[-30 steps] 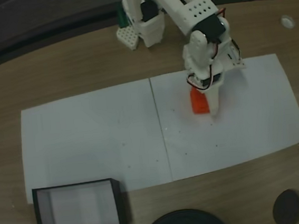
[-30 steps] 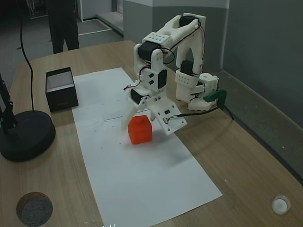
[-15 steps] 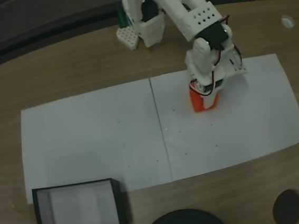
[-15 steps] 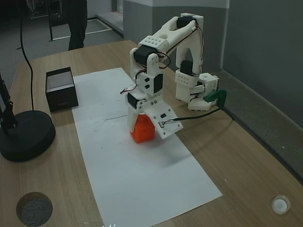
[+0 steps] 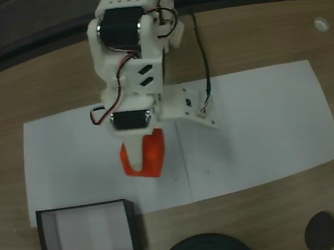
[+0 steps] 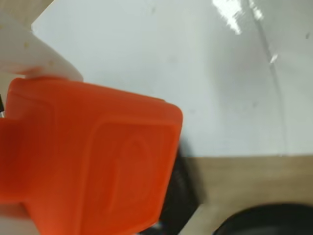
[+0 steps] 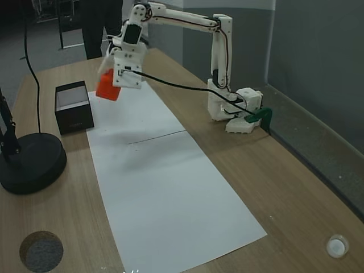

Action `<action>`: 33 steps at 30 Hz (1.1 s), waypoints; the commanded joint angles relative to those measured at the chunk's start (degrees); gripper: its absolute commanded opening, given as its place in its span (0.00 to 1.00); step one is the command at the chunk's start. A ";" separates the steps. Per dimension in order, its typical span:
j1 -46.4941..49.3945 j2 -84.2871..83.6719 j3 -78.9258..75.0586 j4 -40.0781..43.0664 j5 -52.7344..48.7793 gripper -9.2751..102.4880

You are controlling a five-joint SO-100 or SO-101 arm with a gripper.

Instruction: Grab a orange square and put it in the box.

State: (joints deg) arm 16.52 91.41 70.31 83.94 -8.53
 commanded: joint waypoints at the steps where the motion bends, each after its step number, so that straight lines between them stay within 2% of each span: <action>1: 5.10 0.35 -12.57 -0.53 -5.71 0.23; 7: 7.47 -0.09 -24.70 -2.46 -7.91 0.23; 13: 3.52 -0.18 -25.93 -2.81 -7.47 0.22; 33: 9.05 -24.26 -26.10 -22.94 -5.89 0.23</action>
State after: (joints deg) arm 25.05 66.62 47.72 63.54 -14.24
